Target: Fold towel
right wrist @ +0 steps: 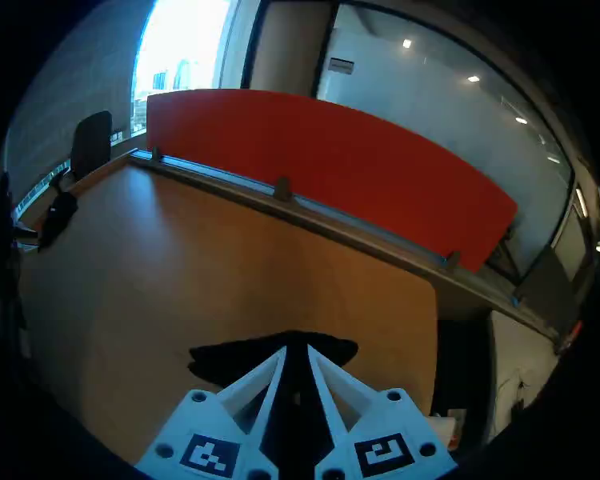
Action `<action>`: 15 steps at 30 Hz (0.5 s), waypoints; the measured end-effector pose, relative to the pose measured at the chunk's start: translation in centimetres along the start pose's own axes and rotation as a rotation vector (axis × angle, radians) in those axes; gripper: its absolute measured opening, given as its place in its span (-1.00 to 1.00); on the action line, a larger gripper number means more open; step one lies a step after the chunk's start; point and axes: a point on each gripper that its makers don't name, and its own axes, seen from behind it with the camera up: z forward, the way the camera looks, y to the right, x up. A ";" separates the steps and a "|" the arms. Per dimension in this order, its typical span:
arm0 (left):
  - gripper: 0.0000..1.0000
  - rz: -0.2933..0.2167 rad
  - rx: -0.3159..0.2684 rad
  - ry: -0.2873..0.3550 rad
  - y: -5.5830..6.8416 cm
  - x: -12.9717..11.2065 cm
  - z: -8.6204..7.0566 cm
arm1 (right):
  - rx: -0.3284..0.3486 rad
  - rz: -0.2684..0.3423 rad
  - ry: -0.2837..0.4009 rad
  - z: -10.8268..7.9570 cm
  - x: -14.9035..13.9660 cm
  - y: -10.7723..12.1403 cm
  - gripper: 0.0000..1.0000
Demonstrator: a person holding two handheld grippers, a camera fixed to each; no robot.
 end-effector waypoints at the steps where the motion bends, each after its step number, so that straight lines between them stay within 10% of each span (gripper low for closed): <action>1: 0.97 0.000 0.000 0.000 0.1 0.0 0.0 | -0.001 0.001 -0.002 -0.1 -0.2 0.1 -0.88; 15: 0.97 0.020 -0.017 0.003 1.2 0.3 0.1 | -0.009 0.021 -0.045 -3.2 -4.7 -0.2 -0.88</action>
